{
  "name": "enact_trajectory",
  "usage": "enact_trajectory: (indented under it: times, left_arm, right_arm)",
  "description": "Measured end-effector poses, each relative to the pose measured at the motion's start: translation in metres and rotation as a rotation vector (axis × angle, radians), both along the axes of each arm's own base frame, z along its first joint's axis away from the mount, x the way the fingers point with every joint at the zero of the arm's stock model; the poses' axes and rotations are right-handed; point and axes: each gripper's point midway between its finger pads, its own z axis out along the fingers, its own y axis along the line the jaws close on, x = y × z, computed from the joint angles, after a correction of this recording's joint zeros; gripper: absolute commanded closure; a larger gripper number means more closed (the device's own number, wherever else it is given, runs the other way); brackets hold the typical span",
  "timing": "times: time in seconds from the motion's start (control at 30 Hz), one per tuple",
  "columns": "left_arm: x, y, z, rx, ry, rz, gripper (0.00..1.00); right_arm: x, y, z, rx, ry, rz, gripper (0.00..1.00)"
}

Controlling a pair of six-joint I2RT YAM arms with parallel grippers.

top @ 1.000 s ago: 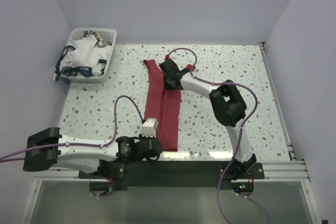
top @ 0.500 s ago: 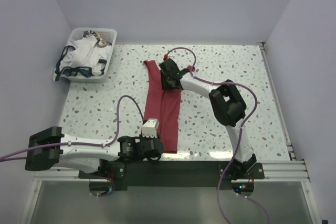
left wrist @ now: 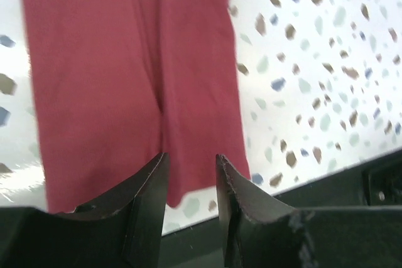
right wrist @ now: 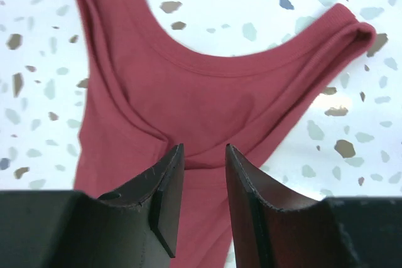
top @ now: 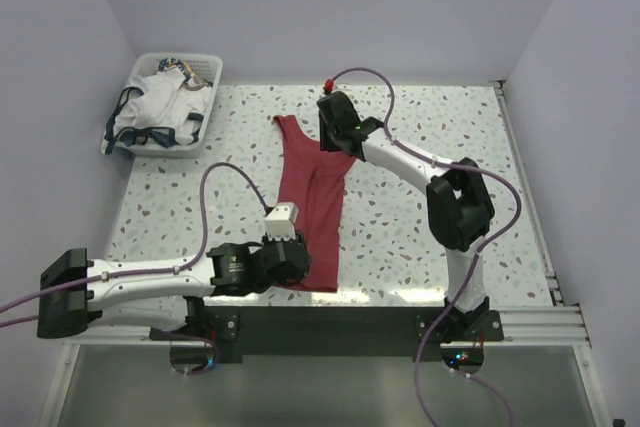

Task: Fold and stack the tank tops
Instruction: Fold the tank top

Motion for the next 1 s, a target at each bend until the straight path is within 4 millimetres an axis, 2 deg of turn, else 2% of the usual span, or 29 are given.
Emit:
enact_trajectory:
  times: [0.27,0.43,0.53,0.7,0.83,1.0]
  left_arm:
    - [0.063,0.033,-0.007,0.074,-0.017,0.107,0.63]
    - [0.081,0.043,-0.023,0.138,0.001,0.099,0.64]
    - [0.088,0.037,-0.025,0.153,-0.002,0.064,0.64]
    - [0.102,0.014,-0.018,0.146,-0.028,0.006,0.65]
    - [0.108,0.004,-0.016,0.145,-0.041,-0.017,0.66]
    - [0.113,-0.007,-0.015,0.147,-0.046,-0.054,0.68]
  right_arm:
    - [-0.001,-0.030,-0.025,-0.086,0.042,-0.062,0.68]
    - [0.011,-0.056,-0.044,-0.134,0.072,-0.122,0.56]
    - [0.022,-0.081,-0.053,-0.149,0.089,-0.173,0.49]
    - [0.044,-0.116,-0.055,-0.150,0.089,-0.254,0.48]
    - [0.069,-0.118,-0.049,-0.135,0.056,-0.280,0.50]
    - [0.081,-0.113,-0.050,-0.138,0.038,-0.289,0.53]
